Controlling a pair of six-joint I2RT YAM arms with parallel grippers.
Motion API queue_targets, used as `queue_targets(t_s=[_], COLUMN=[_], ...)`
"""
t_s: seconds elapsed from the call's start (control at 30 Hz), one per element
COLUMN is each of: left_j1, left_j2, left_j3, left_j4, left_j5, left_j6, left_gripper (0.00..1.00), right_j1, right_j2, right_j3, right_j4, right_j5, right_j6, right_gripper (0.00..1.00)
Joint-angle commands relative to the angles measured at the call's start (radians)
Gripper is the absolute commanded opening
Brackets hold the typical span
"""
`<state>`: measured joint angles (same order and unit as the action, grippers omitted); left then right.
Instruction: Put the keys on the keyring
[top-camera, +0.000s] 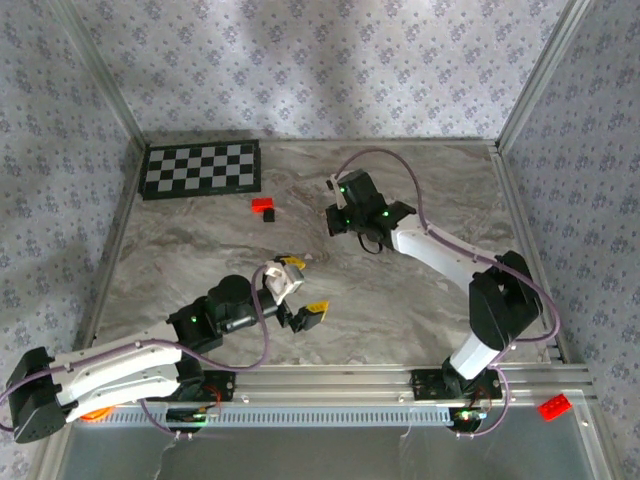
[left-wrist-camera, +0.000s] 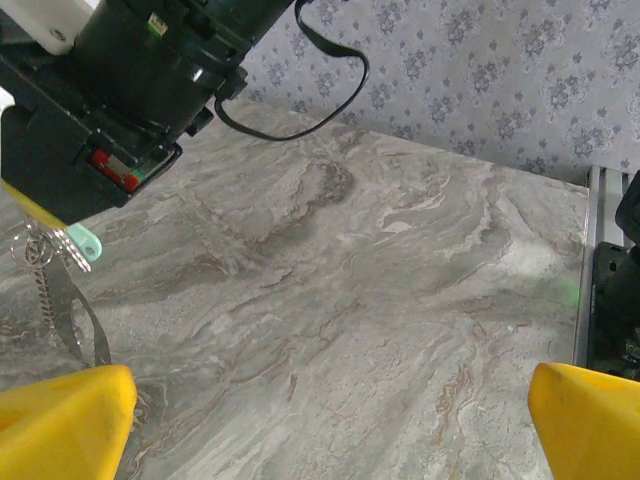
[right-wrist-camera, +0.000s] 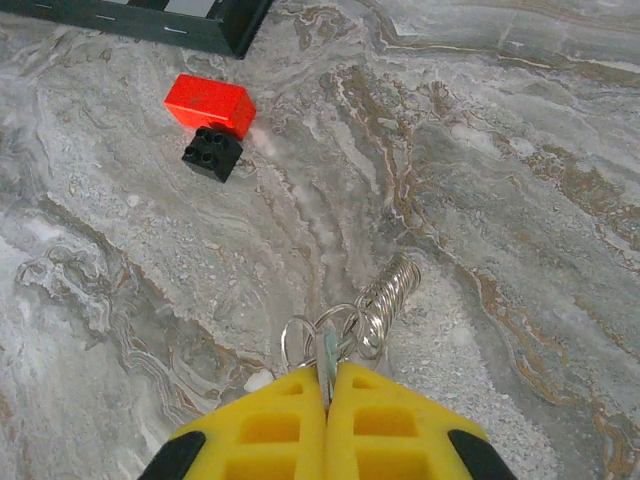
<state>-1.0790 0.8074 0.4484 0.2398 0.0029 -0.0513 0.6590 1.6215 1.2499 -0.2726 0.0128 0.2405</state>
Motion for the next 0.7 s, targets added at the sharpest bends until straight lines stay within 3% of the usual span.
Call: queue_targets(t_s=[0.0,0.2,0.67], left_j1=[0.008,0.008,0.009], left_j2=[0.001,-0.011,-0.090], left_j3=[0.004,-0.002,-0.005], left_j4=[0.037,0.035,-0.008], left_j5=[0.006,0.007,0.008], left_j6=[-0.008,-0.014,-0.027], left_gripper=[1.00,1.00,1.00], right_j1=[0.011,0.050,0.062], right_j2=[-0.045,-0.081,-0.171], right_j3=[-0.029,-0.096,-0.276], right_j4=[-0.005,-0.021,-0.008], right_j5=[0.037,0.114,0.147], right_j6=[0.012,0.013,0.082], right_gripper=[0.00,0.00,0.00])
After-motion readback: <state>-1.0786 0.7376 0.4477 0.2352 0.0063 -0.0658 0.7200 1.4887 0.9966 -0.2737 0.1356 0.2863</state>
